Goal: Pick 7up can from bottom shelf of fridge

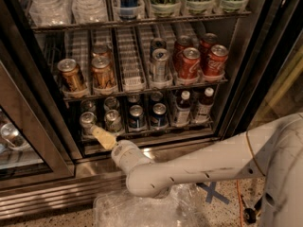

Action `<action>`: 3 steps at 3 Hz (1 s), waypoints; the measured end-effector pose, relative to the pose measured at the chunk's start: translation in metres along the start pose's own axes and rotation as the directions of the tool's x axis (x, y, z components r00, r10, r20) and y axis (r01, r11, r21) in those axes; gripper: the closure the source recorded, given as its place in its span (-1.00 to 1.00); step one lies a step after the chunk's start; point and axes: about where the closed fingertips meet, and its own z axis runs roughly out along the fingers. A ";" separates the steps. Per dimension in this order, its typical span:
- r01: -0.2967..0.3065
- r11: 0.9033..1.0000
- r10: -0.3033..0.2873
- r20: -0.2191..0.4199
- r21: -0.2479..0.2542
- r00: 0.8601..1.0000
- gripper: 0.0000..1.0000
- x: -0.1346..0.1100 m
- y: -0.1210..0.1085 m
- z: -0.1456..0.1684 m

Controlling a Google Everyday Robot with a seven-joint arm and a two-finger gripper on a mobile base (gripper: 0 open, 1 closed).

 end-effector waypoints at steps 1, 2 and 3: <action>-0.007 0.997 0.009 0.025 -0.078 1.000 -1.00 -0.010 -0.008 0.008; 0.048 0.989 -0.046 0.018 -0.138 0.999 -1.00 -0.005 0.008 0.007; 0.048 0.989 -0.046 0.018 -0.138 0.999 -1.00 -0.005 0.008 0.007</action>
Offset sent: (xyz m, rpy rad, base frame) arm 0.0115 -0.0062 -0.0040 0.0481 -0.0422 0.0107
